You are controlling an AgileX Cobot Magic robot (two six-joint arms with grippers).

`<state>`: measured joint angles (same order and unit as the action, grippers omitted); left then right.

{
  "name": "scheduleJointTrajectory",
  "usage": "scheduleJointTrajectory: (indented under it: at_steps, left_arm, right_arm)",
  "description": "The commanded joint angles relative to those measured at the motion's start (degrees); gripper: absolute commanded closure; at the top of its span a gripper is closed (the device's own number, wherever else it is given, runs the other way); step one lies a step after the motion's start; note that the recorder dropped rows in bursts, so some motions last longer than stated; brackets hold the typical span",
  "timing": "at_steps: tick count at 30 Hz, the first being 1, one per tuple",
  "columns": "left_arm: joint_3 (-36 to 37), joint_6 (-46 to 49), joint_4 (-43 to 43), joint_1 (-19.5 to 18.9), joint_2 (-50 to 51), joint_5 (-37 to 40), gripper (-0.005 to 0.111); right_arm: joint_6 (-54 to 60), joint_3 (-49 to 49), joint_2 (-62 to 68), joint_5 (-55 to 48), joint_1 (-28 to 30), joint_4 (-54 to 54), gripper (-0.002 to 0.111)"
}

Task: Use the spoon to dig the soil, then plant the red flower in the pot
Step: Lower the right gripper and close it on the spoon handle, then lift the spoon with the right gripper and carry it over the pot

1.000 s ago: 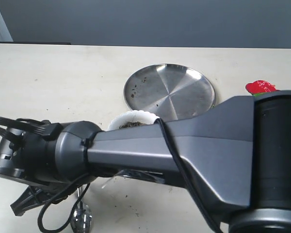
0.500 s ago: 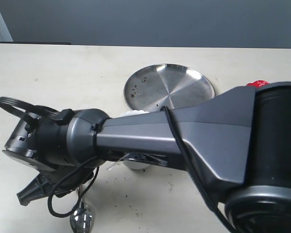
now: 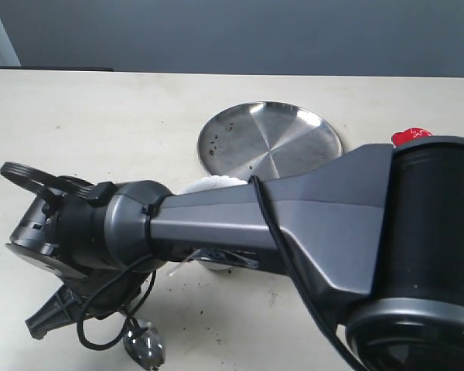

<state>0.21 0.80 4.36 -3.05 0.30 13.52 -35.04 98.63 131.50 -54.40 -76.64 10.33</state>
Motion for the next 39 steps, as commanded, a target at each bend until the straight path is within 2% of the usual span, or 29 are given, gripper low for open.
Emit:
scheduleJointTrajectory:
  at_steps: [1,7,15,31,39]
  left_arm:
    - [-0.21,-0.22,-0.33,0.36,-0.3,-0.31,0.106]
    - [-0.21,-0.22,-0.33,0.36,-0.3,-0.31,0.106]
    - [-0.21,-0.22,-0.33,0.36,-0.3,-0.31,0.106]
    - [-0.21,-0.22,-0.33,0.36,-0.3,-0.31,0.106]
    - [-0.21,-0.22,-0.33,0.36,-0.3,-0.31,0.106]
  right_arm:
    - [1.06,-0.02,0.27,-0.28,0.17,0.04,0.108]
    - [1.15,-0.02,-0.58,-0.02,0.03,3.17,0.109]
    - [-1.88,-0.02,-5.52,5.64,0.03,8.41,0.109]
    - [-7.21,-0.13,-18.32,12.13,-0.06,25.34,0.109]
    - [-15.49,-9.04,-27.84,11.74,-0.06,38.88,0.109]
